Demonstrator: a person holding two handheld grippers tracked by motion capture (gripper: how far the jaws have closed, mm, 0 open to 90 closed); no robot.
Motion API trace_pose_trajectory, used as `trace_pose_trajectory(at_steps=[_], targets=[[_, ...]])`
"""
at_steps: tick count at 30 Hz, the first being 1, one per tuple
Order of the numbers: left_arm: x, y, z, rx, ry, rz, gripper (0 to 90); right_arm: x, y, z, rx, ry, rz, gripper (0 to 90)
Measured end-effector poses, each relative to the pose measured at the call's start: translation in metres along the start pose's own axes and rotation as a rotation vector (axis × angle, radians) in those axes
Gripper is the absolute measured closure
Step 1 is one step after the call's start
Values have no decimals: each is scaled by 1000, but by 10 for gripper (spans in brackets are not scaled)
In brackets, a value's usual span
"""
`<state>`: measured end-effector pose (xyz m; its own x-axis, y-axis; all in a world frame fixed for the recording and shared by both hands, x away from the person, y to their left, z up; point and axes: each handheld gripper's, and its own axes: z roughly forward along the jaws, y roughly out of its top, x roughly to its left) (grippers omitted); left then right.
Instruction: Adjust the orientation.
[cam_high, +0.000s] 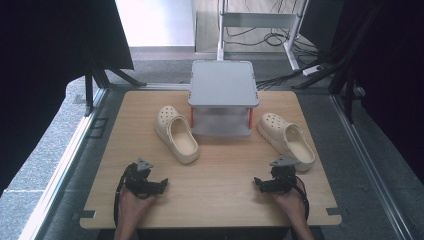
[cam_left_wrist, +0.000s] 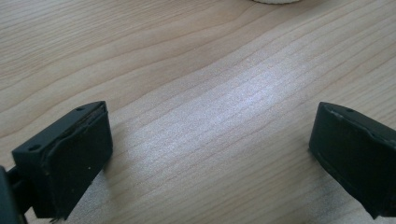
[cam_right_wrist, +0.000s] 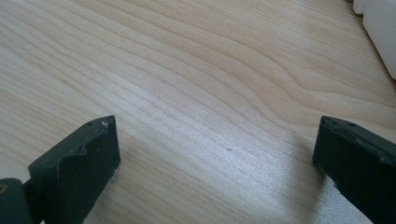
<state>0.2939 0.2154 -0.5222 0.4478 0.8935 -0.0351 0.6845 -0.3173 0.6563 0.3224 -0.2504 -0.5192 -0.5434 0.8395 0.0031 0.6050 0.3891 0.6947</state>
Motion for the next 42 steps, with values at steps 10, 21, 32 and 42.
trace_pose_trajectory(at_steps=[10,21,32,42], targets=[[0,1,1,1,-5,8,0,-1,-1,-2,-17,19,-16,68],[0,1,1,1,-6,8,0,-3,5,-4,24,20,-1,137],[0,2,1,0,-7,7,0,1,25,-12,9,121,25,133],[0,2,1,0,-7,7,0,21,71,-14,-47,166,-23,162]])
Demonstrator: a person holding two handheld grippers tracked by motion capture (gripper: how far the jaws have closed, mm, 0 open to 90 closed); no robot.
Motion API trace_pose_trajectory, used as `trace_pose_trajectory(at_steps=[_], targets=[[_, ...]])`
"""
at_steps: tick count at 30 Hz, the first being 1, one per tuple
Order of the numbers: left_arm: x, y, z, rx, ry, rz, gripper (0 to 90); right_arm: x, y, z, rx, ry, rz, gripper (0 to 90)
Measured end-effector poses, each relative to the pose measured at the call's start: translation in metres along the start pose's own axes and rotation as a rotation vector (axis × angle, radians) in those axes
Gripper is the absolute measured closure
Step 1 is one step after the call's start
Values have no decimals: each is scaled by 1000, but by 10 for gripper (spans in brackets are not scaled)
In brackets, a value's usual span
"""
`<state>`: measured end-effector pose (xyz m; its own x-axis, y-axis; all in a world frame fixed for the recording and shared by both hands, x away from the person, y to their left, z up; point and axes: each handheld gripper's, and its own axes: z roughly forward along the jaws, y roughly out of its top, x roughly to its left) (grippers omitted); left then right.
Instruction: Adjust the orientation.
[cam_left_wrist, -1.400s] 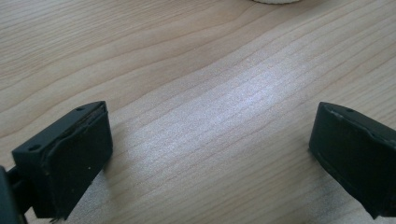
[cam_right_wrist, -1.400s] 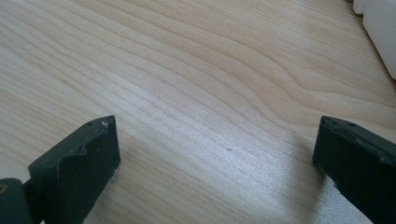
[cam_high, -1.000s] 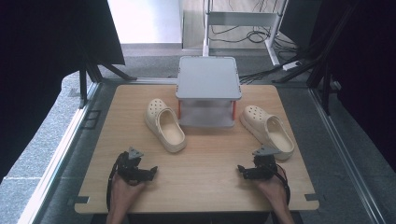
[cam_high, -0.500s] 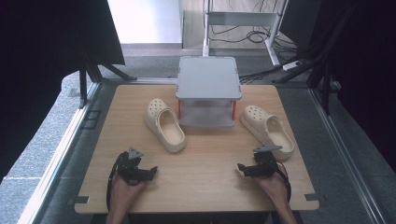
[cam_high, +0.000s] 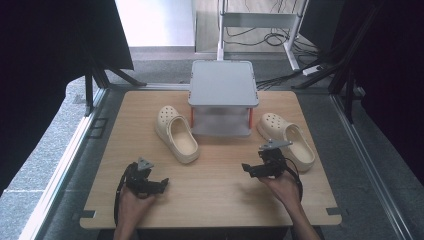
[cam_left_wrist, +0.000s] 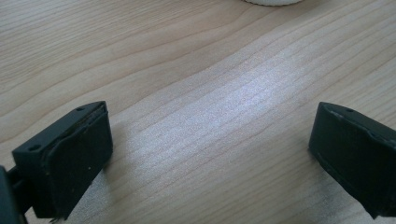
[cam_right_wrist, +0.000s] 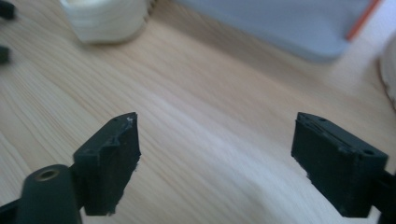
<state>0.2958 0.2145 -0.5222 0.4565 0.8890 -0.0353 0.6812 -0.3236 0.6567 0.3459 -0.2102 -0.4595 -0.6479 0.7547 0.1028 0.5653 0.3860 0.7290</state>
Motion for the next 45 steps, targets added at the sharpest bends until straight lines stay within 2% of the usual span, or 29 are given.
trace_pose_trajectory(at_steps=[2,6,10,13,17,21,24,25,29,31,38,43,45], targets=[[0,0,0,0,0,0,0,5,14,4,-19,26,-7,167],[0,0,0,-1,0,-2,0,11,27,11,-33,43,-27,174],[0,0,0,-1,1,1,0,22,52,29,-46,78,-47,191],[0,0,0,-2,0,-2,0,27,62,36,-54,87,-53,208],[0,0,0,-1,1,1,0,38,83,56,-41,122,-84,280],[0,0,0,-1,0,2,0,42,92,69,-40,140,-97,286],[0,0,0,0,0,3,0,49,102,88,-31,146,-119,309],[0,0,0,-1,1,1,0,49,102,88,-31,146,-119,309],[0,0,0,0,0,1,0,56,113,106,-17,151,-126,332],[0,0,0,1,0,1,0,60,119,117,-12,138,-130,345],[0,0,0,1,-1,1,0,66,134,151,3,125,-102,438],[0,0,0,2,-1,6,0,66,141,164,6,126,-82,488],[0,0,0,0,-1,5,0,68,144,169,15,111,-89,514]])
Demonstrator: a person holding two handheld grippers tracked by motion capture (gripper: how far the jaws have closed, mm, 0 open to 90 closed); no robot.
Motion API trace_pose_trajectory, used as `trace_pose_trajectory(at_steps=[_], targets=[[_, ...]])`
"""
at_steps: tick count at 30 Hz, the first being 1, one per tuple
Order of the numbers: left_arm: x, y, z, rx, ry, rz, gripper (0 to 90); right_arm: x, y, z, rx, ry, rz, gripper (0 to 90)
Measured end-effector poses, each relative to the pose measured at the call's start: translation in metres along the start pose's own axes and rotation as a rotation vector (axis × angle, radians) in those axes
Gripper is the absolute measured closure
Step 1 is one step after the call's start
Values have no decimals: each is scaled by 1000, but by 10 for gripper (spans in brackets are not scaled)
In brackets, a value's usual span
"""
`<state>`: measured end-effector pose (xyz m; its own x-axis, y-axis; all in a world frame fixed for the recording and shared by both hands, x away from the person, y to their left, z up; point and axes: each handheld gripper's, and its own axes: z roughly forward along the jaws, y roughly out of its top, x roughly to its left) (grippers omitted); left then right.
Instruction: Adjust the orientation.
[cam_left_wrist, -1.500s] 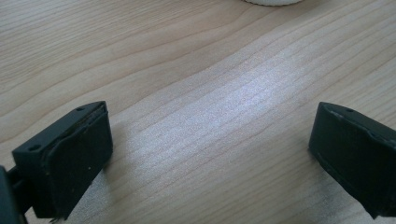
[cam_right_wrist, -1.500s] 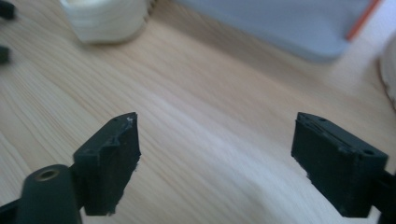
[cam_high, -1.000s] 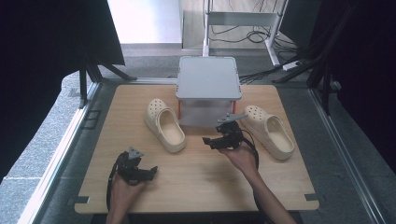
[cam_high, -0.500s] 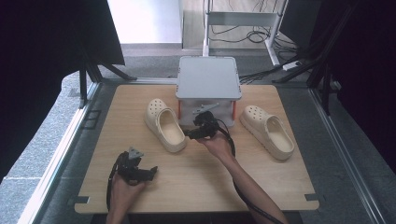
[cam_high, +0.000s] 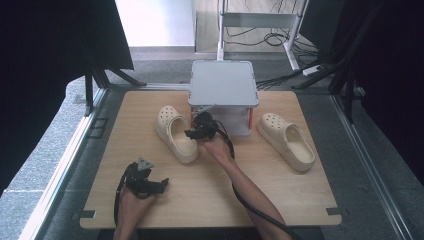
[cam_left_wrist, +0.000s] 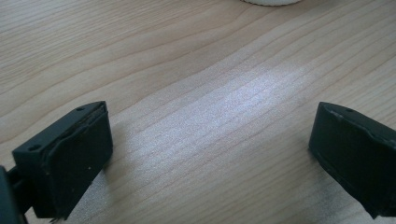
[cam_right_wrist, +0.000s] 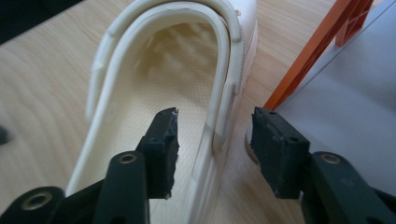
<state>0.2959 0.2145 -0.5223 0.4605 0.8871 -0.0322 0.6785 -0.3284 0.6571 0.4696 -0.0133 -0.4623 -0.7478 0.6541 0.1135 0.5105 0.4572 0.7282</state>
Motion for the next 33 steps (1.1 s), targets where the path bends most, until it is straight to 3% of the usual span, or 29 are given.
trace_pose_trajectory(at_steps=[6,11,12,13,16,19,24,33], targets=[[0,0,0,0,0,2,0,3,8,20,35,-35,-10,518],[0,0,0,-1,1,2,0,10,14,31,51,-76,-56,561],[0,0,0,-1,1,1,0,13,15,34,55,-103,-59,621],[0,0,0,-1,1,2,0,13,15,34,55,-103,-59,621],[0,0,0,-1,0,2,0,18,14,32,44,-162,-78,717],[0,0,0,1,-1,2,0,22,14,32,53,-207,-58,757],[0,0,0,0,-2,1,0,30,20,24,46,-194,-19,781],[0,0,0,0,-3,3,0,45,35,4,82,-172,-43,786]])
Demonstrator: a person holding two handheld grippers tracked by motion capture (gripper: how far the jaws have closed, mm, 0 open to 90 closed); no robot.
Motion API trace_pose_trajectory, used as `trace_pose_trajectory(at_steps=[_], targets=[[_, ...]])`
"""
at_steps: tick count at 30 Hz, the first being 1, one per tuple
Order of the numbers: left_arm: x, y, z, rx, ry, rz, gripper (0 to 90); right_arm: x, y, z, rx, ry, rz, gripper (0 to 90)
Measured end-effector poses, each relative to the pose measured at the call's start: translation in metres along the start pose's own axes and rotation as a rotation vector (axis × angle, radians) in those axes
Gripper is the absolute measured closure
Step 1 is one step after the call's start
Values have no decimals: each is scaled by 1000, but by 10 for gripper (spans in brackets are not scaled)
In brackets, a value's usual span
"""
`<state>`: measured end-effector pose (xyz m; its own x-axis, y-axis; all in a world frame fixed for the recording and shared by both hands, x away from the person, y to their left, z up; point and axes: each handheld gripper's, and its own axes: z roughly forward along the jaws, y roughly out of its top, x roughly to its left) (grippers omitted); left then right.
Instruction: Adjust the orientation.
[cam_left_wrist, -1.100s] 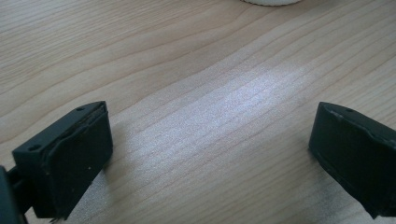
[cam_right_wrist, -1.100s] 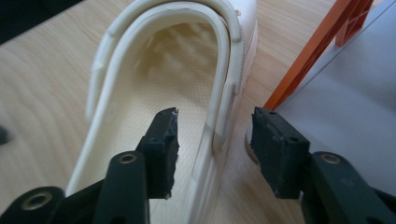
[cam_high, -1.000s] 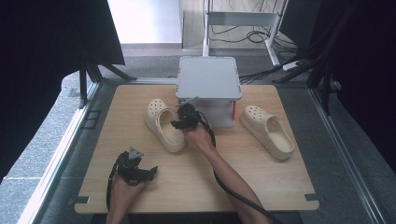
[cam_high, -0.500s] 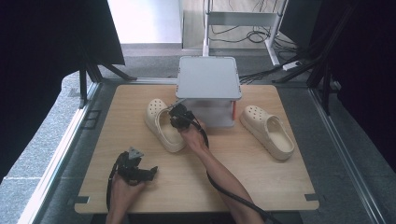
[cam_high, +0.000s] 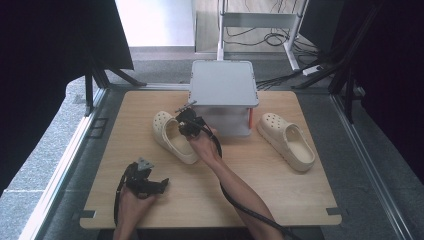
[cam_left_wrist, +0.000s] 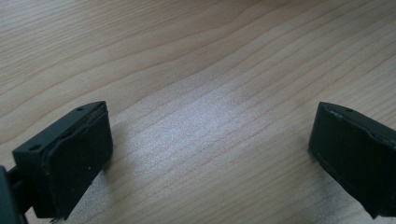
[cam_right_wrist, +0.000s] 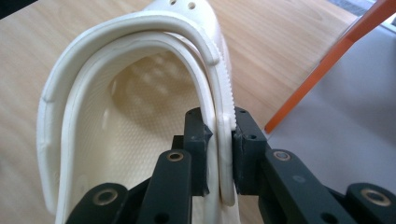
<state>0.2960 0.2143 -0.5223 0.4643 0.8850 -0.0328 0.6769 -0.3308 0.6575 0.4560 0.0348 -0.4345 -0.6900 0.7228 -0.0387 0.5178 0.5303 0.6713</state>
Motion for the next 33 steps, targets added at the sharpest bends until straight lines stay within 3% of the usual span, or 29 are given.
trace_pose_trajectory(at_steps=[9,16,20,25,33], targets=[[0,0,0,-2,0,1,0,0,9,-36,26,55,-33,786],[0,0,0,-2,-1,2,0,-4,2,-65,22,143,-26,786],[3,-2,-3,-8,-2,3,13,-4,-9,-82,22,162,-45,785],[13,-6,-9,7,31,-23,33,-4,-28,-102,32,198,-64,785],[30,-13,-16,-6,70,-75,34,-4,-67,-133,17,300,-31,785]])
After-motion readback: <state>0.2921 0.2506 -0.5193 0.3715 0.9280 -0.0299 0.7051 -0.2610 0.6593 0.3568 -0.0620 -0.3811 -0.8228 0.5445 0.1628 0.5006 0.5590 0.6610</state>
